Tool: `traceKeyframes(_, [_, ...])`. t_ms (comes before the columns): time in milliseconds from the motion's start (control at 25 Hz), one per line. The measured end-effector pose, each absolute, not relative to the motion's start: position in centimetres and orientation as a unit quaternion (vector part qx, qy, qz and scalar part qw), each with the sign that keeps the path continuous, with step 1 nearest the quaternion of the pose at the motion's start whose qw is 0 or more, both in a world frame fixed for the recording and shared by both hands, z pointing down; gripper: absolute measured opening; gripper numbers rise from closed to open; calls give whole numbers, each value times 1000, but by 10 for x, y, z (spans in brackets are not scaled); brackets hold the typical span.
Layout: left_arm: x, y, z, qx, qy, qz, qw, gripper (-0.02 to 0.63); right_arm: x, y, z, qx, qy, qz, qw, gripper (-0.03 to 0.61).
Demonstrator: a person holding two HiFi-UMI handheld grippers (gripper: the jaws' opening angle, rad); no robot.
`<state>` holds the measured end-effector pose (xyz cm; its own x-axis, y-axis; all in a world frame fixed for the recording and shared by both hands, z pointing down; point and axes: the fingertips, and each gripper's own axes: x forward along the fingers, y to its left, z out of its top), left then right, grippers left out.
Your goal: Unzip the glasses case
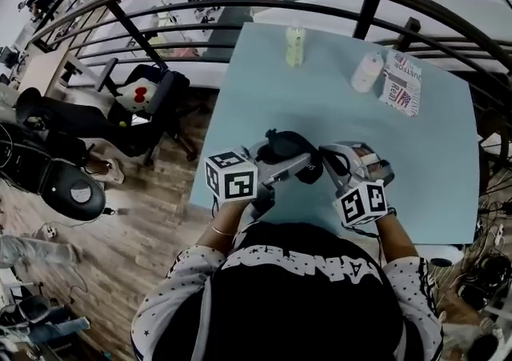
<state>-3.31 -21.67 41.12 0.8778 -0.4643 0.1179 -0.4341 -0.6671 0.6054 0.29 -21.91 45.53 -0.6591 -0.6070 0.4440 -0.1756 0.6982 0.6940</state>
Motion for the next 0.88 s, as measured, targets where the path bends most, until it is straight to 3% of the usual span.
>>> traceKeyframes(880, [-11,-206,416,919,-215,4,329,0,10,-217,439,249,-853,-323,326,9])
